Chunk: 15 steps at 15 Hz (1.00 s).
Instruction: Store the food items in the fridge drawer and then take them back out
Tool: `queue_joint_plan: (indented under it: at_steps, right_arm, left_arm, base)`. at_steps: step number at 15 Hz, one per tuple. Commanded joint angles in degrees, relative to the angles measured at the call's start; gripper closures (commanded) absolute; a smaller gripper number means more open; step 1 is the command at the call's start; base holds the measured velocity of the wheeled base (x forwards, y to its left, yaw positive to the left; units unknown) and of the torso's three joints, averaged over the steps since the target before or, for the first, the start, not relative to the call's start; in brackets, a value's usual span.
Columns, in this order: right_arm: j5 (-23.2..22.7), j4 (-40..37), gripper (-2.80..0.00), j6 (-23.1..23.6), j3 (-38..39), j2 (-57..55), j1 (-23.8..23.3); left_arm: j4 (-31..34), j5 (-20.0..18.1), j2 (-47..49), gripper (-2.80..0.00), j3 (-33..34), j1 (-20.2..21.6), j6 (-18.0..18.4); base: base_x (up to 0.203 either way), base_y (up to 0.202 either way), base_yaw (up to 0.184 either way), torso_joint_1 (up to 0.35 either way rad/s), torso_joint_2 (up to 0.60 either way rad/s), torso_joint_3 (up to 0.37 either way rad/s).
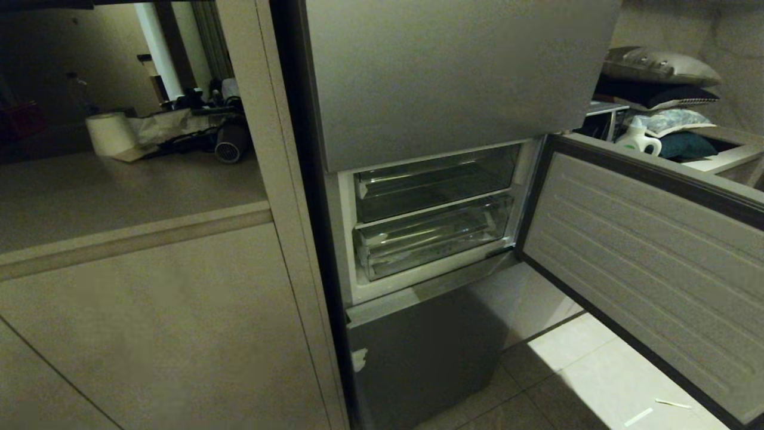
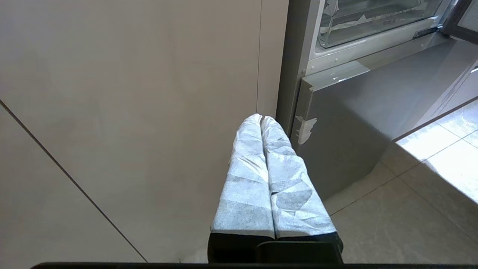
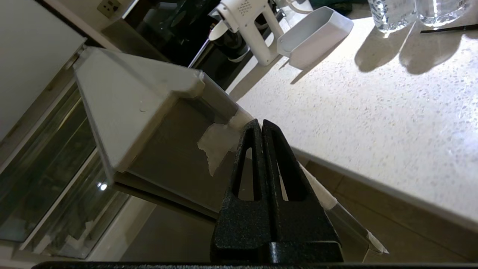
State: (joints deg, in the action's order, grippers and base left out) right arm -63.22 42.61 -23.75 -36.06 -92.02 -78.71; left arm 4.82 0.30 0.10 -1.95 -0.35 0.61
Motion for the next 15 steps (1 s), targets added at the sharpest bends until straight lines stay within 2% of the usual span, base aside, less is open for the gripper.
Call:
queue_joint_plan:
  at_steps: [1,3,8,11,13,15]
  right_arm:
    - [-0.6,0.4,0.00,-0.3,3.6,7.3,0.1]
    - [-0.6,0.5,0.00,-1.0,4.8,12.5,0.1]
    - [-0.5,0.9,0.00,-6.5,4.0,25.7,1.3]
    - [-0.1,0.8,0.00,-13.6,-0.6,26.8,2.9]
    - [0.7,0.5,0.00,-15.3,-1.1,26.4,7.5]
    - [3.9,-0.4,0.00,-15.0,-1.0,25.0,16.0]
  left_arm:
    - [0.0,0.0,0.1,0.00,0.0,0.0,0.0]
    - [0.1,0.0,0.1,0.00,0.0,0.0,0.0]
    - [0.0,0.0,0.1,0.00,0.0,0.0,0.0]
    - [0.0,0.0,0.1,0.00,0.0,0.0,0.0]
    - [0.0,0.0,0.1,0.00,0.0,0.0,0.0]
    - [0.0,0.0,0.1,0.00,0.0,0.0,0.0]
  base:
    - [0.000,0.000,0.000,0.000,0.00,0.000]
    - [0.000,0.000,0.000,0.000,0.00,0.000]
    - [0.000,0.000,0.000,0.000,0.00,0.000]
    - [0.000,0.000,0.000,0.000,0.00,0.000]
    - [0.000,0.000,0.000,0.000,0.00,0.000]
    - [0.000,0.000,0.000,0.000,0.00,0.000]
